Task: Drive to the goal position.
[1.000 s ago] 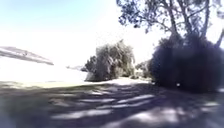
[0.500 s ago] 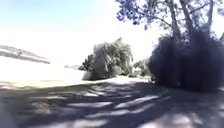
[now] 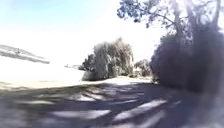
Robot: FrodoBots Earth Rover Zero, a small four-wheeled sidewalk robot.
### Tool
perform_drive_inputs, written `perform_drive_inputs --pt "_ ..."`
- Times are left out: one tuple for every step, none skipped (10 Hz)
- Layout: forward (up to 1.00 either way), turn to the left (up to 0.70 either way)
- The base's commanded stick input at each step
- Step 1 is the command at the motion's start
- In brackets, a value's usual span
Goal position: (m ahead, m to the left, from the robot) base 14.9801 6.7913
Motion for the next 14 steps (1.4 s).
perform_drive_inputs --pt "1.00 -0.32" --pt "1.00 -0.09" --pt "1.00 -0.05" --pt "1.00 -0.02" --pt "1.00 -0.02" --pt "1.00 -0.05" --pt "1.00 -0.07" --pt "1.00 -0.12" --pt "1.00 -0.06" --pt "1.00 0.00" --pt "1.00 0.00" --pt "1.00 0.00" --pt "1.00 0.00" --pt "1.00 0.00"
